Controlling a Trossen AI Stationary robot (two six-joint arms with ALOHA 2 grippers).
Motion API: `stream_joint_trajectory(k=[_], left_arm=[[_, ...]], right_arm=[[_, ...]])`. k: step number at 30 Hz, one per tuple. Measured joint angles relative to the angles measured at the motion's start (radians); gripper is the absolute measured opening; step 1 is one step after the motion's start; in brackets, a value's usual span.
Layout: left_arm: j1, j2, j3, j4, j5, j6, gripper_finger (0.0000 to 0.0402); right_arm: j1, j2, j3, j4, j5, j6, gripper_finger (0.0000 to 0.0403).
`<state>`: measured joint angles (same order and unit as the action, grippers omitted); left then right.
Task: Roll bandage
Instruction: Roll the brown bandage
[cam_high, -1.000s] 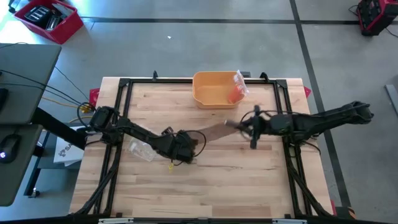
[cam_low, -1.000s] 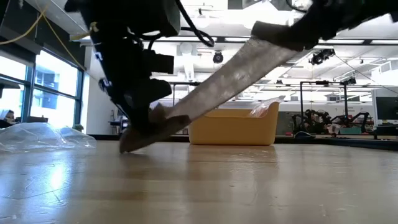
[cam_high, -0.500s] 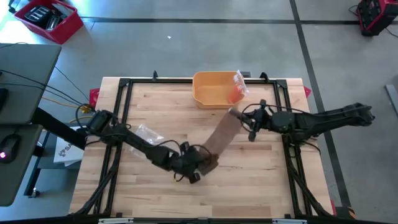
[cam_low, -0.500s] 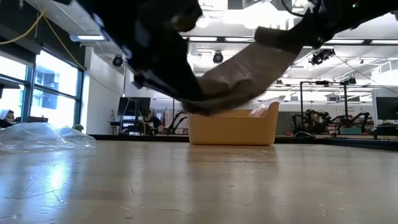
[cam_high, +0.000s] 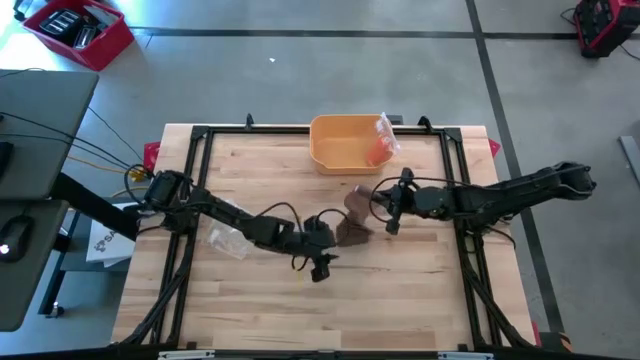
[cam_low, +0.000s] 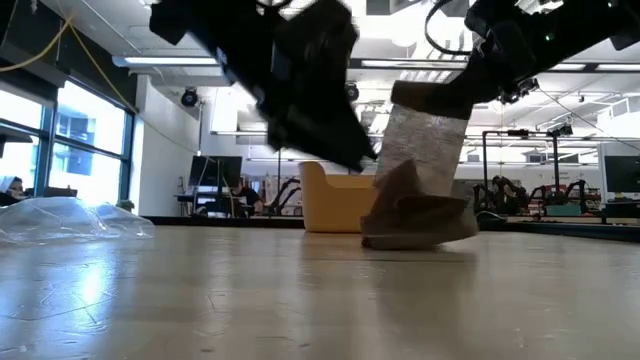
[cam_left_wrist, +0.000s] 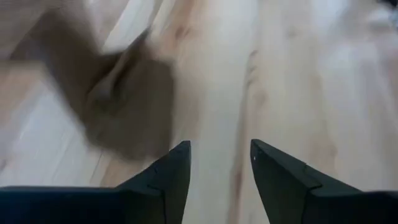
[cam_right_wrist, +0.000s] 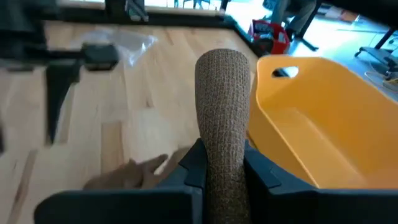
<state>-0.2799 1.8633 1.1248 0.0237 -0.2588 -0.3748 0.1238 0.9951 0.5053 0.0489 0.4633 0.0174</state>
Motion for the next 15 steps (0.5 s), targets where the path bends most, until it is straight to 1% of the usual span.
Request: stream_joint_trajectory(k=[2,5,8,10,12,15], left_arm=[[-0.004,-0.001,0.0,0.032,-0.013,0.036,0.0159],[-0.009,-0.001,-0.001,0.06,-0.071,0.042,0.0154],[-0.016,-0.001,0.0,0.196,-0.114,0.087,0.0152],[-0.028,-0.001,0.0,0.291,-0.146,0.125,0.0152],[-0.04,-0.001,0.0,0.363,-0.203,0.174,0.0152],[-0.057,-0.001,0.001,0.436,-0.338,0.23,0.0152]], right_arm=[[0.0,-0.014,0.005,0.043,0.0,-0.036,0.0044],[0.0,-0.051,0.041,0.082,0.002,-0.093,0.0042],[0.0,-0.09,0.085,0.09,0.0,-0.159,0.0037],[0.0,-0.114,0.109,0.086,-0.021,-0.176,0.0037],[0.0,-0.133,0.128,0.083,-0.059,-0.174,0.0038],[0.007,-0.15,0.143,0.074,-0.121,-0.146,0.0042]])
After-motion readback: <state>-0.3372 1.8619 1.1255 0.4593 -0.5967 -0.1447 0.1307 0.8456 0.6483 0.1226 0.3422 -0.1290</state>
